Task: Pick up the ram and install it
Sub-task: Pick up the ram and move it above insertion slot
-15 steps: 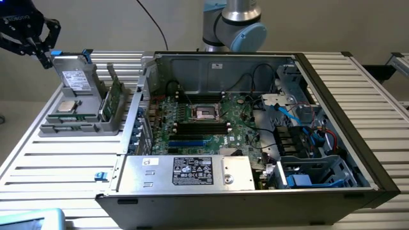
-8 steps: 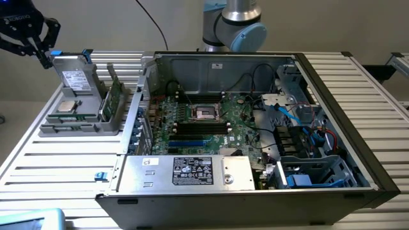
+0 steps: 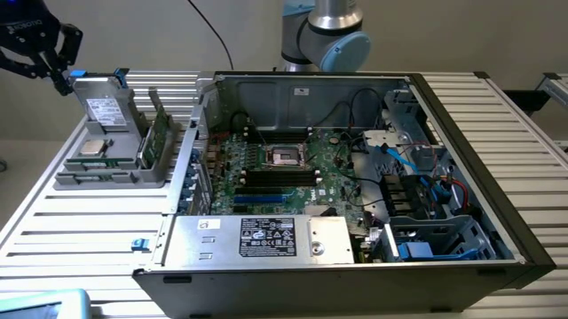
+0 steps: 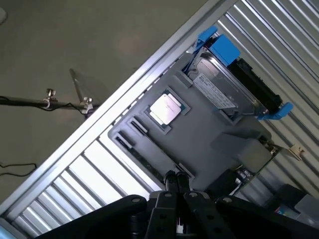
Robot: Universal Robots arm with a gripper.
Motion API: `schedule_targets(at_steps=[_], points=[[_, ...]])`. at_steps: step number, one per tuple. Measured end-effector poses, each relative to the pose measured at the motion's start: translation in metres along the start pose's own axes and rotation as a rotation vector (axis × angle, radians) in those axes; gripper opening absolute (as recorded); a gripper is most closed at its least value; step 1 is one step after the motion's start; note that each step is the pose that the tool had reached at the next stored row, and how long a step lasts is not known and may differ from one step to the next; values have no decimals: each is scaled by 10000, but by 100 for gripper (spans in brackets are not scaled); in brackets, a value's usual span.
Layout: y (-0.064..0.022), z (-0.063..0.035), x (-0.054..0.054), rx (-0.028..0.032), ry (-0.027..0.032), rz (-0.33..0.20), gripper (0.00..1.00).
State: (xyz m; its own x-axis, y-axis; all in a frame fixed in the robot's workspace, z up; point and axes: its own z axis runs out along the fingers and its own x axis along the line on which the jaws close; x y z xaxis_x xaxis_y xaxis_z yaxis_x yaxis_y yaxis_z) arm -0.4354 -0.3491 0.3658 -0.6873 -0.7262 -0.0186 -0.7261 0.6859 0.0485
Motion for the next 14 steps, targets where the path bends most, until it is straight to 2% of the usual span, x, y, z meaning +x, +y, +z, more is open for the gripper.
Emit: schedule_targets(at_steps=[14], points=[[0, 1, 0, -39, 134, -2547, 11]])
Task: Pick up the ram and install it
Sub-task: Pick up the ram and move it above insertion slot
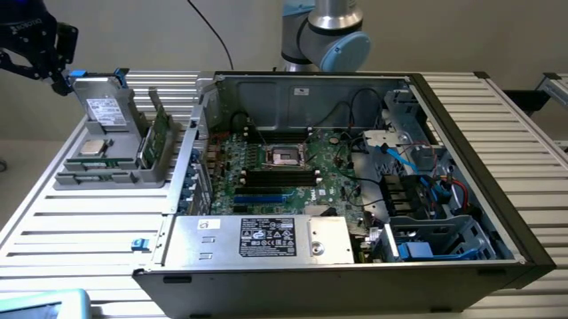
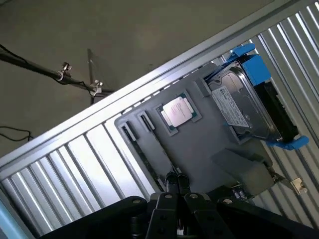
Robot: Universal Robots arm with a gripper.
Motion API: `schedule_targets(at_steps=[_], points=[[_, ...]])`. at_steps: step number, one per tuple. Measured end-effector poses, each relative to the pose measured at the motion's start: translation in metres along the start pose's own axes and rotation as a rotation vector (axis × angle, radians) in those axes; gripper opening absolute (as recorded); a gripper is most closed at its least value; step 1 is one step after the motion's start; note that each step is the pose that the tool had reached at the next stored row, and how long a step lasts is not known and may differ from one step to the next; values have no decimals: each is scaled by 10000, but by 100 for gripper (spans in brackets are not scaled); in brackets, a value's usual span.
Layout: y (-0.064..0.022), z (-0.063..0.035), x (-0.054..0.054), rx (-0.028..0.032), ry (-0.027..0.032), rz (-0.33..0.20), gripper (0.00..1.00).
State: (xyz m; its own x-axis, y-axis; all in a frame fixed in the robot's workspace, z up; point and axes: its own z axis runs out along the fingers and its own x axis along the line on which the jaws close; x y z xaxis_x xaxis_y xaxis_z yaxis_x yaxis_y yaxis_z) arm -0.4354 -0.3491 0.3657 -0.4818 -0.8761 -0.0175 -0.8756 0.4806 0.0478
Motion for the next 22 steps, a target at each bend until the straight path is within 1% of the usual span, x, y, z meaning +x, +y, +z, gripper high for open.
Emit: schedule_targets(at_steps=[2, 8, 15, 20, 22], points=[[0, 0, 0, -2, 24, -359, 11], [0, 0, 0, 8, 130, -1440, 11], [0, 0, 0, 39, 297, -2716, 11], [0, 0, 0, 72, 380, -3592, 11], [0, 0, 0, 109, 400, -3895, 11]])
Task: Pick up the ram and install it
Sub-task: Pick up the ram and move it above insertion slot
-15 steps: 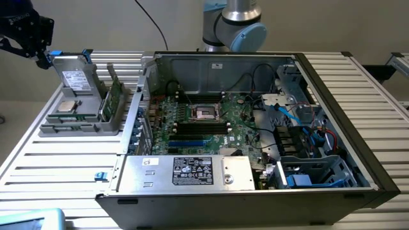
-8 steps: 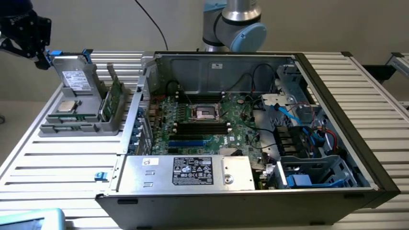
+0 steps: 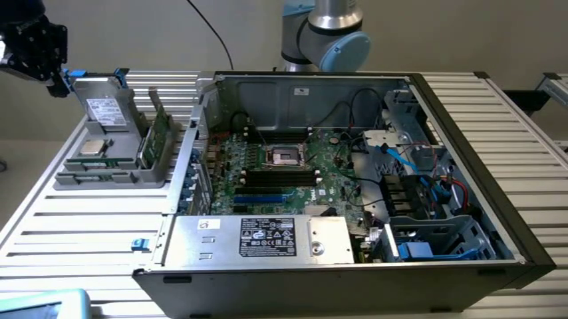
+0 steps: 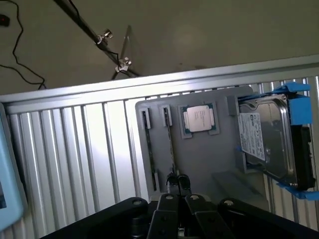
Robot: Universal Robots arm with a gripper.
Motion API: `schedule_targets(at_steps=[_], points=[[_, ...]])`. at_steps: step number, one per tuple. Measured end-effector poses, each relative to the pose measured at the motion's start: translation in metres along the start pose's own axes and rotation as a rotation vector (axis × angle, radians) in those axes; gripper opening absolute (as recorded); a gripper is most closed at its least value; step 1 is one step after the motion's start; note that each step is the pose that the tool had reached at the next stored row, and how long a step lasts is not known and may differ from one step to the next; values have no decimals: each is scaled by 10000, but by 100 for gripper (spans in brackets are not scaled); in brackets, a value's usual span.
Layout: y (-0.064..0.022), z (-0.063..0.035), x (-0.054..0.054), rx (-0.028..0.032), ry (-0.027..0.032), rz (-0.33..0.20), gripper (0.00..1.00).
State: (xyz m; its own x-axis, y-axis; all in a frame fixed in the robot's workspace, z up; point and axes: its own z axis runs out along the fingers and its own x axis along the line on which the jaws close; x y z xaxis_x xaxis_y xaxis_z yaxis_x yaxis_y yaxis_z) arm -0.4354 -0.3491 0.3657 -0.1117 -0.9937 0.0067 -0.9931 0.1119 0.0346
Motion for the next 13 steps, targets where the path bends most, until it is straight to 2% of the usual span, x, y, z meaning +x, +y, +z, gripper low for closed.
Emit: schedule_targets(at_steps=[2, 9, 10, 11, 13], points=[[0, 0, -1, 54, 30, -220, 11], [1, 0, 0, 56, 33, -235, 12], [0, 0, 0, 56, 33, -236, 18], [0, 0, 0, 56, 32, -236, 18], [0, 0, 0, 56, 32, -235, 31]])
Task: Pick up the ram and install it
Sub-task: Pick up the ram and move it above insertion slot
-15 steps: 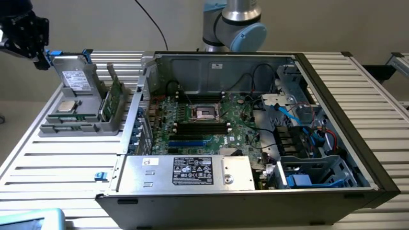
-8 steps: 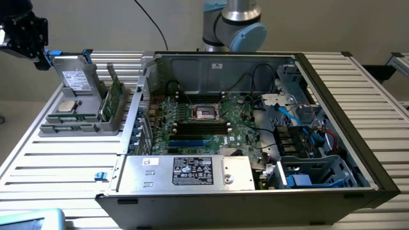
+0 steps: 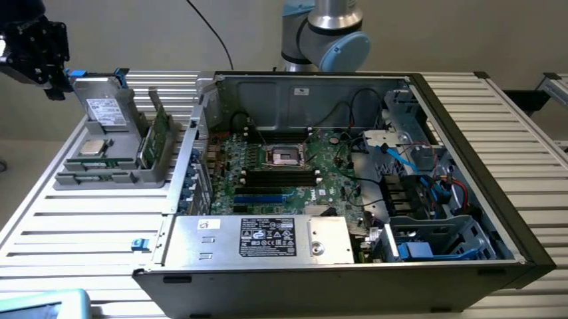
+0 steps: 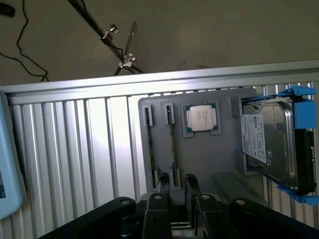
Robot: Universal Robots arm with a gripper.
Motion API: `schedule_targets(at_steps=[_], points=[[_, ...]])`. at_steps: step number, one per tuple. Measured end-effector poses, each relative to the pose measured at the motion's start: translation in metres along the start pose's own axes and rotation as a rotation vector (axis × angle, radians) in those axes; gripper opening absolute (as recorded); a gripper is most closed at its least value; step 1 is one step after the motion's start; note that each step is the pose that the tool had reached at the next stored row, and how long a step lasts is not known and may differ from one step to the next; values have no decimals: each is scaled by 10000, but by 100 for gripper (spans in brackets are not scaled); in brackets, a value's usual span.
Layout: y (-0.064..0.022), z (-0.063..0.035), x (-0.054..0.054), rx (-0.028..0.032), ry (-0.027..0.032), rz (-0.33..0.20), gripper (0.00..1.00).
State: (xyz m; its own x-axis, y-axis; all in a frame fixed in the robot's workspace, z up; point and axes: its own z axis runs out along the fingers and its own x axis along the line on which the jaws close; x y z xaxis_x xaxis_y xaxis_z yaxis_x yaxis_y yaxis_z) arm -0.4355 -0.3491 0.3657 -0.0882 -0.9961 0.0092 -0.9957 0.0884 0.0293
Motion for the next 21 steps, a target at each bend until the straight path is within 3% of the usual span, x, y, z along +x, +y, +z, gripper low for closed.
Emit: schedule_targets(at_steps=[1, 3, 5, 6, 10, 19, 21], points=[[0, 0, 0, 0, 0, 0, 31], [0, 0, 0, 0, 0, 0, 42], [1, 14, 0, 6, 0, -1, 42], [4, 30, 0, 9, 0, -1, 49], [19, 95, 1, 13, 6, -8, 49], [74, 177, 6, 38, 188, -214, 49], [74, 195, 5, 69, 208, -307, 49]])
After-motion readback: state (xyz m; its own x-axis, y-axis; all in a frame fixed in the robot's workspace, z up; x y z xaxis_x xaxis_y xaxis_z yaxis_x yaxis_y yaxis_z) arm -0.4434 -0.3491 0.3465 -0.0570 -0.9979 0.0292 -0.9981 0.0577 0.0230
